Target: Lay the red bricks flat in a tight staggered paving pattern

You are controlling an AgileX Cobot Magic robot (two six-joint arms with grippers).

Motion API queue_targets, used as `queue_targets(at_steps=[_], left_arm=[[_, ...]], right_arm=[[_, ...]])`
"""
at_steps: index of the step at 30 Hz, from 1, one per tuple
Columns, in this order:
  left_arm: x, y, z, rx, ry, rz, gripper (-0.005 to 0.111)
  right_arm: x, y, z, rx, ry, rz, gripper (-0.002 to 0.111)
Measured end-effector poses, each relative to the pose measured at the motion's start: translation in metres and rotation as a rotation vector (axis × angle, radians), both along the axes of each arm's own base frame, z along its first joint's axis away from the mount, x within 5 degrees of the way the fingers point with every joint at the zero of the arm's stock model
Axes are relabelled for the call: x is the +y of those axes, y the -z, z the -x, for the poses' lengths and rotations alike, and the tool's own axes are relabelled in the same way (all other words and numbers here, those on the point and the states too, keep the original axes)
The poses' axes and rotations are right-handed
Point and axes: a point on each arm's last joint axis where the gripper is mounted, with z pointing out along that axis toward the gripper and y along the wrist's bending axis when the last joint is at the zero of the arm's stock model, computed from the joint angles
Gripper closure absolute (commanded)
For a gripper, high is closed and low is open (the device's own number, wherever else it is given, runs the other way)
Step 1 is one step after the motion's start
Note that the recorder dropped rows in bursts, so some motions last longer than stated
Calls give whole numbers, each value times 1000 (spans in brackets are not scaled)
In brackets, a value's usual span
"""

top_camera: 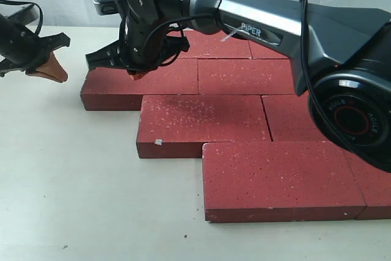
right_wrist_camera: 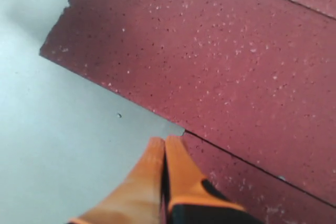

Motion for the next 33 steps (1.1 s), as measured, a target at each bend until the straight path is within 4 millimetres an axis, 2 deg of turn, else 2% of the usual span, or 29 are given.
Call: queue_targets(at_steps=[8, 16, 18, 25, 33], left_arm=[[0, -33, 23, -70, -11, -48, 107], [-1, -56, 51, -136, -33, -98, 107], [-3, -63, 62, -170, -30, -134, 107], [-35, -95, 88, -292, 39, -246, 107], [-34, -117, 106, -360, 31, -317, 107]], right_arm=[[-2, 0, 9, 125, -60, -10, 109], [-19, -17, 3, 212, -83, -106, 109], [-27, -18, -1, 255, -87, -121, 109], [-56, -21, -15, 314, -59, -97, 109], [-89, -37, -33, 266, -9, -93, 109]])
